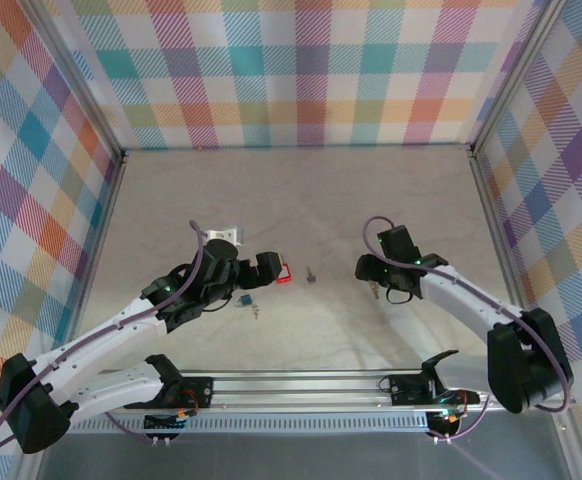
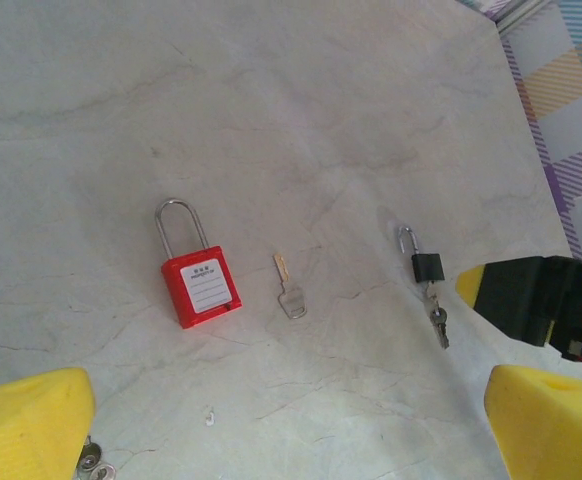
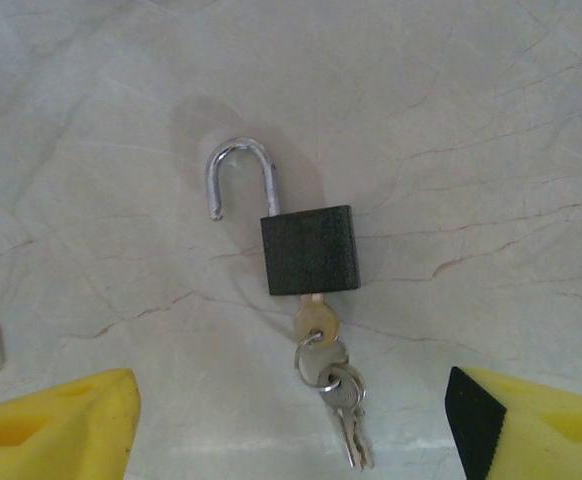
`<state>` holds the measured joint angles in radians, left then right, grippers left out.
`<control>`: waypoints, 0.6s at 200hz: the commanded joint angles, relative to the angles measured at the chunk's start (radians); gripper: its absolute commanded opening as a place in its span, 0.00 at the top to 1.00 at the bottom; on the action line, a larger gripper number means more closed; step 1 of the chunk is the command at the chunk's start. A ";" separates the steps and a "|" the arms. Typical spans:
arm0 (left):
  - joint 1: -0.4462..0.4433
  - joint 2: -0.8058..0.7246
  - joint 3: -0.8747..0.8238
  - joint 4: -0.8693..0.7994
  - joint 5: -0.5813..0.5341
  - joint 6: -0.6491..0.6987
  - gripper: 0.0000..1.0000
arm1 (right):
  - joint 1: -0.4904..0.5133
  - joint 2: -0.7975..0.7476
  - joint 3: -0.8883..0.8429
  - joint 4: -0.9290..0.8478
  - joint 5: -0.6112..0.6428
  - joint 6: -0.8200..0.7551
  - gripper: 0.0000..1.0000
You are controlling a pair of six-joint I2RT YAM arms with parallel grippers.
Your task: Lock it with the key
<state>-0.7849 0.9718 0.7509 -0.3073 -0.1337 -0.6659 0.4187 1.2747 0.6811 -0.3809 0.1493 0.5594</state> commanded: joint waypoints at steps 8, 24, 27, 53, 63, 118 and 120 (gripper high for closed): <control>-0.015 0.002 0.004 0.021 -0.020 0.005 0.00 | -0.012 0.049 0.022 0.067 0.004 -0.016 0.25; -0.014 0.008 0.008 0.056 -0.015 0.005 0.00 | -0.017 0.068 0.008 0.141 -0.032 -0.025 0.26; -0.015 0.009 0.008 0.055 -0.014 0.005 0.00 | -0.018 0.071 0.005 0.154 -0.035 -0.024 0.26; -0.016 0.011 0.013 0.047 -0.013 0.011 0.00 | -0.039 0.109 -0.008 0.219 -0.062 -0.027 0.26; -0.017 0.011 0.010 0.049 -0.013 0.011 0.00 | -0.041 0.135 0.014 0.187 -0.033 -0.027 0.27; -0.020 -0.004 -0.004 0.048 -0.022 0.011 0.00 | -0.058 0.231 0.048 0.122 -0.001 -0.020 0.33; -0.020 -0.004 -0.004 0.049 -0.024 0.011 0.00 | -0.058 0.233 0.049 0.121 -0.003 -0.021 0.34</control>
<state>-0.7914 0.9817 0.7506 -0.2836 -0.1341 -0.6655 0.3698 1.4868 0.7090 -0.2359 0.1303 0.5411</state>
